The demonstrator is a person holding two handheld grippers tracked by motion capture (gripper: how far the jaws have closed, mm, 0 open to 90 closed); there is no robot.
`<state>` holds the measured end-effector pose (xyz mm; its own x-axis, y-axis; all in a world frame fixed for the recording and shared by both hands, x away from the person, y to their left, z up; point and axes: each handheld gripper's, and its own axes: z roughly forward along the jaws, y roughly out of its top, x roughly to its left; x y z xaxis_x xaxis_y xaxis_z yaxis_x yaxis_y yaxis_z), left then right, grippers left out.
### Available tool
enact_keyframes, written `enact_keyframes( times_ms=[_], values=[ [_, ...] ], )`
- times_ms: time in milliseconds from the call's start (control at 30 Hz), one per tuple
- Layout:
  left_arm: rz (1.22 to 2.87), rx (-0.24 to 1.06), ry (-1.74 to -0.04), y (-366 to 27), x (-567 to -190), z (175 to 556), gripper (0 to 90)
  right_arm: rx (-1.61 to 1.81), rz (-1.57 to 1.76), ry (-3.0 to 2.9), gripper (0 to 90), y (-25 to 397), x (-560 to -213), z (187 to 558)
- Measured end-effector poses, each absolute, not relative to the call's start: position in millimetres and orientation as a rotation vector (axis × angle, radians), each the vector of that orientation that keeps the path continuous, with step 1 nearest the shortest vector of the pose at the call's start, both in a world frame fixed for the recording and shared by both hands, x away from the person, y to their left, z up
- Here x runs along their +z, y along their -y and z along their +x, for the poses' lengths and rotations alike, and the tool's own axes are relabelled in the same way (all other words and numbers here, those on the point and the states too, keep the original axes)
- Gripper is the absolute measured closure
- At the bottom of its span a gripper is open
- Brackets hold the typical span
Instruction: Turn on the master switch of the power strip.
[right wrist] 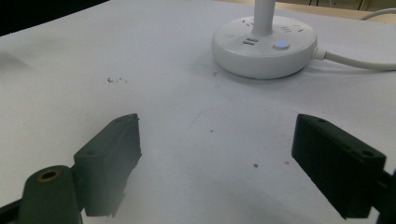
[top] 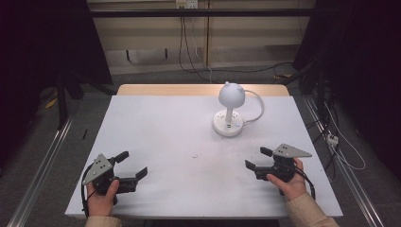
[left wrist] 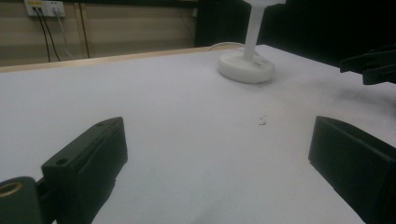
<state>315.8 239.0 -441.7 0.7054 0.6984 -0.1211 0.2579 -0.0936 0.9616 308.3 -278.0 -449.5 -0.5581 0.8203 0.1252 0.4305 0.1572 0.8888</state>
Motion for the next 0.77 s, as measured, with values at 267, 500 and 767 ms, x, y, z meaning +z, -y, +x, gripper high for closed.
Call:
enact_keyframes(
  times_ms=[267, 500, 767],
  values=[
    [1.676, 0.438, -0.775, -238, -442, 316, 4.1, 1.381, 1.187, -2.030, 14.5, 286, -448, 298],
    [1.684, 0.440, -0.773, -237, -442, 316, 4.1, 1.372, 1.192, -2.032, 14.3, 290, -451, 293],
    [1.687, 0.434, -0.784, -236, -443, 318, 4.1, 1.366, 1.196, -2.016, 11.3, 295, -451, 291]
  ],
)
